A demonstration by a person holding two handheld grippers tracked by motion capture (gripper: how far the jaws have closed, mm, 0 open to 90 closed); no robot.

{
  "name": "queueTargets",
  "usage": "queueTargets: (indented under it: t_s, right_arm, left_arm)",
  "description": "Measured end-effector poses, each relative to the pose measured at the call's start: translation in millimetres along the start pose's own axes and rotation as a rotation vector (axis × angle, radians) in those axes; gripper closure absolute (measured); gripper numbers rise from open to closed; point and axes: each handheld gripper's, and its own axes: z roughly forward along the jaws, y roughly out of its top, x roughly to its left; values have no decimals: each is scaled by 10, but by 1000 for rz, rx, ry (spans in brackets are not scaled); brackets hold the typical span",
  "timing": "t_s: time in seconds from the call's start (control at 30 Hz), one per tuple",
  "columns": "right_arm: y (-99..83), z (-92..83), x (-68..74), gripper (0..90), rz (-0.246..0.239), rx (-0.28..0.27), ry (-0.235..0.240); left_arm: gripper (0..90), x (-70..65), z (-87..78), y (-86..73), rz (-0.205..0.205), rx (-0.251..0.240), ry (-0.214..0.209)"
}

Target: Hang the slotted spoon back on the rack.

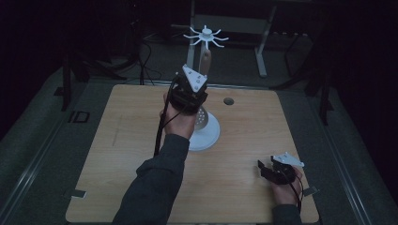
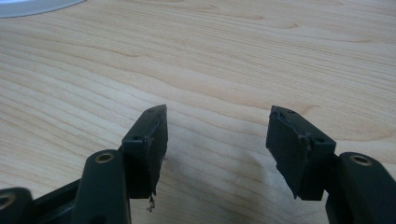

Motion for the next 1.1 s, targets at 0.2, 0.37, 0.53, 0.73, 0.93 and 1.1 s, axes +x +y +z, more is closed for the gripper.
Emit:
queueTargets:
  t_s: [0.2,0.37,0.53,0.73,0.93,1.1]
  right_arm:
    - [-1,-2,-1,382,2,0,0]
    - [-3,-4,-5,381,5,-1,1]
    - [-5,-7,-12,381,5,-2,0]
    - [-6,-8,-16,380,6,-3,-2]
    - [-8,-10,-19,380,6,-3,-2]
    - [-9,-11,-22,379,5,-2,-3]
  left_arm:
    - [743,6,54,36,5,22,11]
    - [743,16,110,47,0,37,26]
    - [742,42,168,56,-2,59,30]
    - [739,31,208,81,0,65,32]
    - [731,36,243,103,1,69,36]
    - [711,43,250,134,5,64,32]
